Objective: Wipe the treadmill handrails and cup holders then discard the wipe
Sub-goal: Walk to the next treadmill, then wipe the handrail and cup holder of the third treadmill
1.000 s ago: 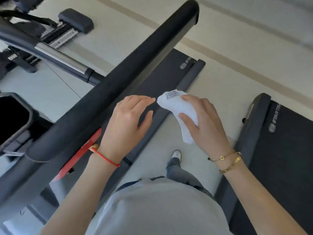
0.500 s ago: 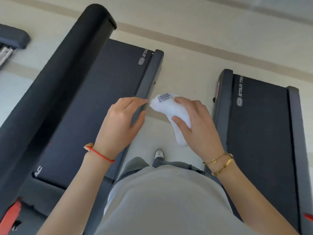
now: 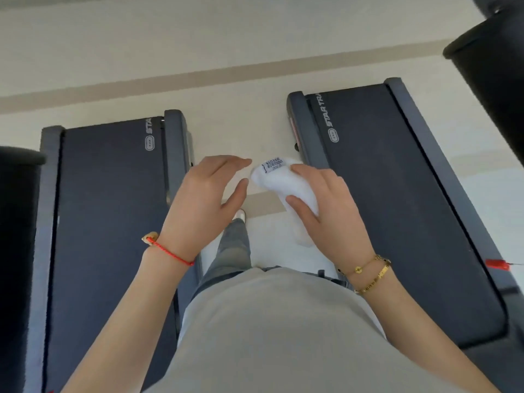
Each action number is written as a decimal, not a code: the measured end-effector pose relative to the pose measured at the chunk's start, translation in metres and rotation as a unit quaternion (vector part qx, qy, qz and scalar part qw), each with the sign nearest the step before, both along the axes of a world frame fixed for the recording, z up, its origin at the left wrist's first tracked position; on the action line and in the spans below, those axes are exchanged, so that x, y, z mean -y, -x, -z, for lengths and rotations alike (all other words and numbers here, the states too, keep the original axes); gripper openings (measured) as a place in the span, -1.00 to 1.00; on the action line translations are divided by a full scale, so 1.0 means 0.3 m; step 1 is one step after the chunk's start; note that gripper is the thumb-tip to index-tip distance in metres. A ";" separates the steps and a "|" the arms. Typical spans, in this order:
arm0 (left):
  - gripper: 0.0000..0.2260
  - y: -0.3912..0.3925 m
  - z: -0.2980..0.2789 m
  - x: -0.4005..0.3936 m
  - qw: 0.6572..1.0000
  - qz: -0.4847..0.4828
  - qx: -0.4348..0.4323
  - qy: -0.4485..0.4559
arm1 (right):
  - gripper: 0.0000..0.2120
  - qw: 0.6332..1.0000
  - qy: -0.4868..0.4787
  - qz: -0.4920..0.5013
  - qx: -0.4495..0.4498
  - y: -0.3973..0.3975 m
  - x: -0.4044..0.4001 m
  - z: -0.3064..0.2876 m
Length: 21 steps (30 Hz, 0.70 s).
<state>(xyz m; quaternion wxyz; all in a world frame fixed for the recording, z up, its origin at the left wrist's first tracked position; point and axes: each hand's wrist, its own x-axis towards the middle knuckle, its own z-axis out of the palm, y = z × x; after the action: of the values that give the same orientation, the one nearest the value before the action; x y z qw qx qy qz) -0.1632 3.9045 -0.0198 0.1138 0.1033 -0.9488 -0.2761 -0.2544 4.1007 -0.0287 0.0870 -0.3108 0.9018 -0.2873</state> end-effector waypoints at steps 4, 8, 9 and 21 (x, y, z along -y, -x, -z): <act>-0.72 0.187 -0.007 0.099 0.996 0.084 -0.001 -0.009 | -0.58 0.996 -0.001 0.086 -0.009 0.076 0.053 -0.001; -0.72 0.378 -0.014 0.180 0.987 0.161 -0.005 -0.013 | -0.59 0.986 0.004 0.169 -0.013 0.136 0.115 -0.003; -0.72 0.426 -0.017 0.193 0.983 0.181 -0.007 -0.011 | -0.60 0.982 0.004 0.190 -0.015 0.147 0.128 -0.004; -0.72 0.909 -0.068 0.173 0.913 0.405 -0.048 -0.016 | -0.61 0.901 0.023 0.428 -0.063 0.281 0.204 -0.038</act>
<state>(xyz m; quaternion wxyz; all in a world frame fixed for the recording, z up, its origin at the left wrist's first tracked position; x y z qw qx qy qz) -0.4358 3.8527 0.0005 0.0359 -0.3018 -0.8979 -0.3184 -0.3386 4.0396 -0.0172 -0.1091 0.0861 0.9446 -0.2973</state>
